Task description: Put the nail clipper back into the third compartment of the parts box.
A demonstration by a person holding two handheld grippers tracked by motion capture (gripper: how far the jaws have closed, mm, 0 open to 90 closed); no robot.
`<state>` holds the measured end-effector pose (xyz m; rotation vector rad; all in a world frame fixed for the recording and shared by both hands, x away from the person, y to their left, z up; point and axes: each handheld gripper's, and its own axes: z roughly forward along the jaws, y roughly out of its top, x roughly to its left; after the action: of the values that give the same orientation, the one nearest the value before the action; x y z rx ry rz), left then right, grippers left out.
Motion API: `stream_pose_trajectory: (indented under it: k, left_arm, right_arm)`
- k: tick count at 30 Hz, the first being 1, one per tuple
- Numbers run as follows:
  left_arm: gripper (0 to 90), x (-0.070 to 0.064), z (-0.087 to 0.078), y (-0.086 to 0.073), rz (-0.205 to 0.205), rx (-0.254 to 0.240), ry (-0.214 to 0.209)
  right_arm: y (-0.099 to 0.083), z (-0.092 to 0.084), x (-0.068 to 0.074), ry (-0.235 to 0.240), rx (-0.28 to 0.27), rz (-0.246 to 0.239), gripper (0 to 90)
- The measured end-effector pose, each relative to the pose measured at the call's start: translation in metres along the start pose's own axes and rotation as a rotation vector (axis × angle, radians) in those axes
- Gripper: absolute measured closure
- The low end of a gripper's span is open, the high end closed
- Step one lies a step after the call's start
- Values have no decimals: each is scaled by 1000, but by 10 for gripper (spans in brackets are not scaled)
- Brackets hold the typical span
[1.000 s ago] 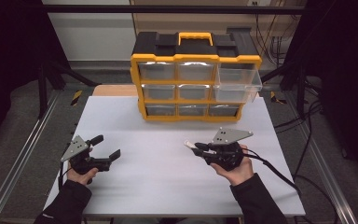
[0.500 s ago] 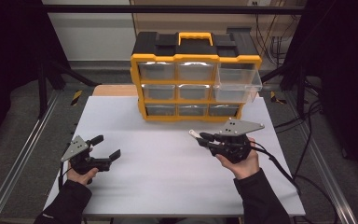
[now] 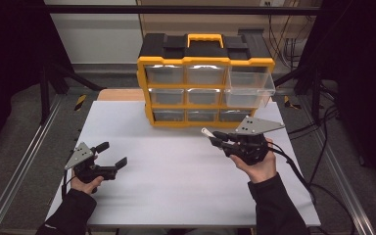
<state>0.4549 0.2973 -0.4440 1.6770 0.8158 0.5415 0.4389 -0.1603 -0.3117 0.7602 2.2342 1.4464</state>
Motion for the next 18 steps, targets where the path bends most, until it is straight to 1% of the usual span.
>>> stream_pose_trajectory:
  k: [12, 18]
  left_arm:
    - [32, 0, 0, 0, 3, 1, 0]
    - [31, 0, 0, 0, 2, 1, 0]
  right_arm:
    - [20, -13, -4, -25, -28, -15, 771]
    - [26, -17, -7, -38, -29, -16, 771]
